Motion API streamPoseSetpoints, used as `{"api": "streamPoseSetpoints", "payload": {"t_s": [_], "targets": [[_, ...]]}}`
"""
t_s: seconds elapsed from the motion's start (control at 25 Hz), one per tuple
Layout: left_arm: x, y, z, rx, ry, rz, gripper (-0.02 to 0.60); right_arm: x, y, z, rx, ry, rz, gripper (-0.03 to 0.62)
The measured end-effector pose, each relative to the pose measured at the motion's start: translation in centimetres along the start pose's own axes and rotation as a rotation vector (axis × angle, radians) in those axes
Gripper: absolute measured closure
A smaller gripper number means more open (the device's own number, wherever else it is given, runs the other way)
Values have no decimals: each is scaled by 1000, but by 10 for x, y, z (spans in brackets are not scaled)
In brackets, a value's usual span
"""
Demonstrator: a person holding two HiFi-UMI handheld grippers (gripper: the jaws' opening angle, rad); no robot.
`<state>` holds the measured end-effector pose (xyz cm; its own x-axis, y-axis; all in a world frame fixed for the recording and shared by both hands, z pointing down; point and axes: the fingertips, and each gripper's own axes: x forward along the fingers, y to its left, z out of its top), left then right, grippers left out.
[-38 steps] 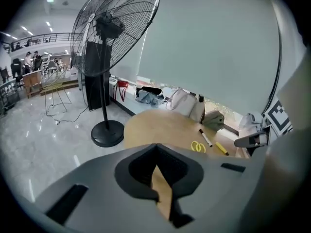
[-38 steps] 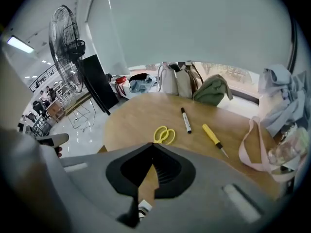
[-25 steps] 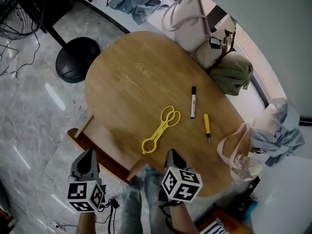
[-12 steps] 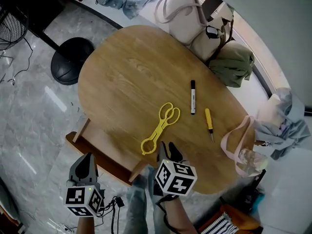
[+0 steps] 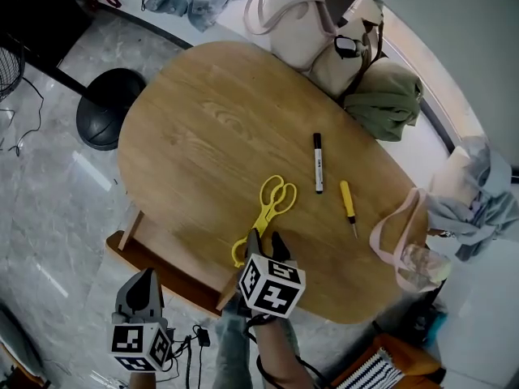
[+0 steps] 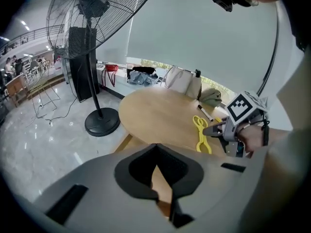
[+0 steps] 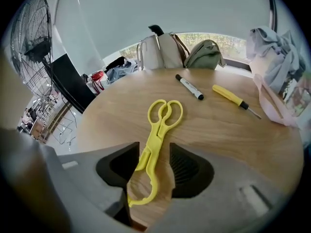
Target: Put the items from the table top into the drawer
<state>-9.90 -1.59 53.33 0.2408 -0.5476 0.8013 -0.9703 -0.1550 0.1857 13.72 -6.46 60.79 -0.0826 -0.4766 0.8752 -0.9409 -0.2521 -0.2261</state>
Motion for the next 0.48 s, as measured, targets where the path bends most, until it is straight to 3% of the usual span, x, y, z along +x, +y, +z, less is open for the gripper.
{"api": "streamPoseSetpoints", "payload": {"t_s": [0.48], "targets": [[21, -11, 6, 2, 34, -39, 586, 26, 0, 3, 34, 41, -100, 413]]}}
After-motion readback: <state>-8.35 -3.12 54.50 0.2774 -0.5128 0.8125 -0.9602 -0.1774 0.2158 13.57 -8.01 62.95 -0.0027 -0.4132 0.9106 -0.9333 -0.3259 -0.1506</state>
